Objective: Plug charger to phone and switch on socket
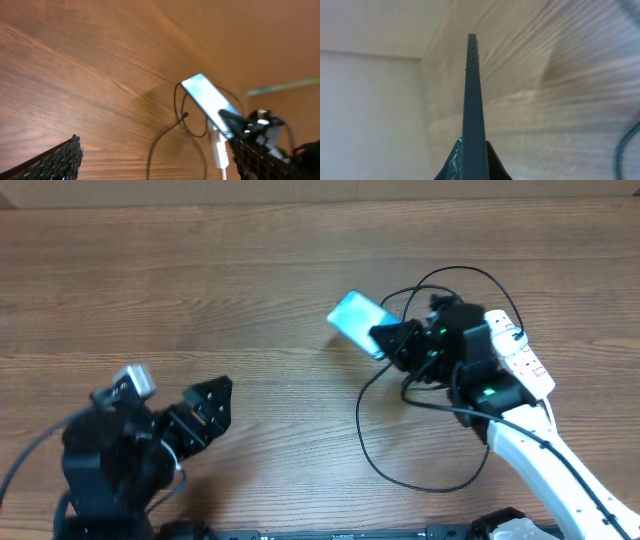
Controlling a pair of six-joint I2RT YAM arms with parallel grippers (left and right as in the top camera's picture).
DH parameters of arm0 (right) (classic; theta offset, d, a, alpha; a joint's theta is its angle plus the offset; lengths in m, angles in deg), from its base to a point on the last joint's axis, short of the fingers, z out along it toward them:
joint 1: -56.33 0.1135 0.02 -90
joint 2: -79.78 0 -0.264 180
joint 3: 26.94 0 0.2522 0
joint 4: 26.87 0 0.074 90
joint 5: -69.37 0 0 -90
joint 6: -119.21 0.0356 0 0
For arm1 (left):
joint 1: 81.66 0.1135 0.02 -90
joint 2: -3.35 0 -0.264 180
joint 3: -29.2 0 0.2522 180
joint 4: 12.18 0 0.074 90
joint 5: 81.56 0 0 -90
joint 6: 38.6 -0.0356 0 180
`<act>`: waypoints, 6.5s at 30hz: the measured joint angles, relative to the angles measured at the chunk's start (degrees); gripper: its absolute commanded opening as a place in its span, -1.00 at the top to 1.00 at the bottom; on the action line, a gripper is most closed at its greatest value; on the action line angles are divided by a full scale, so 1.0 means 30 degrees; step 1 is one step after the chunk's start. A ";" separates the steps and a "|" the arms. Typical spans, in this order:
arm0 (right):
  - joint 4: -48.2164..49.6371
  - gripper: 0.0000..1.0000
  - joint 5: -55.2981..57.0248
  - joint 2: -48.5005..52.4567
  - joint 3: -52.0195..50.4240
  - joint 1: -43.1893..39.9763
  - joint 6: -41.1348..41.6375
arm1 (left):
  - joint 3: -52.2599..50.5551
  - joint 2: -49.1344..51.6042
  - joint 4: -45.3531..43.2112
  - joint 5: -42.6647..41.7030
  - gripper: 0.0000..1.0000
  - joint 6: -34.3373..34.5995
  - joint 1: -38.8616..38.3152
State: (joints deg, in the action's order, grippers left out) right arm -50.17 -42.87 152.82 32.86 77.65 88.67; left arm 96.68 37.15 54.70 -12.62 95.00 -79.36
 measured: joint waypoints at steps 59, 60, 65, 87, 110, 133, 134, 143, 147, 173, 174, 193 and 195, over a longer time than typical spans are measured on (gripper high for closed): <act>0.0627 0.40 -0.0087 0.0102 -0.0102 0.6047 1.4120 | -0.9464 1.0331 -2.3350 -0.4065 0.92 2.0764 -0.5508; 0.0408 0.33 -0.0153 0.0102 -0.0102 0.6054 1.3792 | -0.9464 1.0331 -2.3350 -0.4160 0.92 2.0429 -0.5515; -0.0947 -0.18 0.0933 0.0102 -0.0102 0.6076 1.0440 | -0.9464 1.0331 -2.2433 -0.3519 0.91 1.7952 -0.5515; -0.2761 -0.17 1.0316 0.6827 0.0612 0.0073 -0.4983 | -0.9435 1.0331 -1.7507 -0.3963 0.92 1.2823 -0.4000; -0.7919 0.67 0.3541 0.8174 0.1311 0.0546 -0.4459 | -0.9435 1.0331 -1.7551 -0.4357 0.85 1.2823 -0.3679; -0.6761 0.28 0.8510 0.7818 0.1355 0.0634 -0.5829 | -0.9435 1.0331 -1.7537 -0.4714 0.86 1.2823 -0.3089; -0.6761 0.31 0.8561 0.7832 0.1355 0.0634 -0.5734 | -0.9435 1.0331 -1.7529 -0.4779 0.90 1.2815 -0.3089; -0.7162 0.56 0.8043 0.7890 0.1348 0.0634 -0.5807 | -0.9435 1.0331 -1.6232 -0.4940 0.92 1.2772 -0.3089; -0.7169 0.92 0.8043 0.7898 0.1341 0.0641 -0.5821 | -0.9435 1.0331 -1.6130 -0.5129 0.92 1.2772 -0.3089; -1.5941 0.92 -0.9296 -0.0153 0.2747 0.2004 -1.9598 | -0.8371 1.6997 -3.4082 -1.7282 0.92 1.2349 0.1537; -1.5657 0.92 -0.9435 -0.0073 0.2747 0.2222 -1.9715 | -0.8276 1.7216 -3.4082 -1.7405 0.92 1.2386 0.1209; -1.1089 0.92 -0.8451 0.1909 0.2681 0.5034 -1.5868 | -0.8131 1.7318 -3.4141 -1.5307 0.92 1.2335 -0.0801; -1.0790 0.92 -0.8451 0.1909 0.2681 0.5034 -1.5795 | -0.8131 1.7318 -3.4126 -1.4972 0.92 1.2313 -0.1027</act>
State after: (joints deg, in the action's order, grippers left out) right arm -82.54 -68.22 158.54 40.91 92.76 41.28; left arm 72.28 89.10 -47.67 -57.54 131.94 -82.44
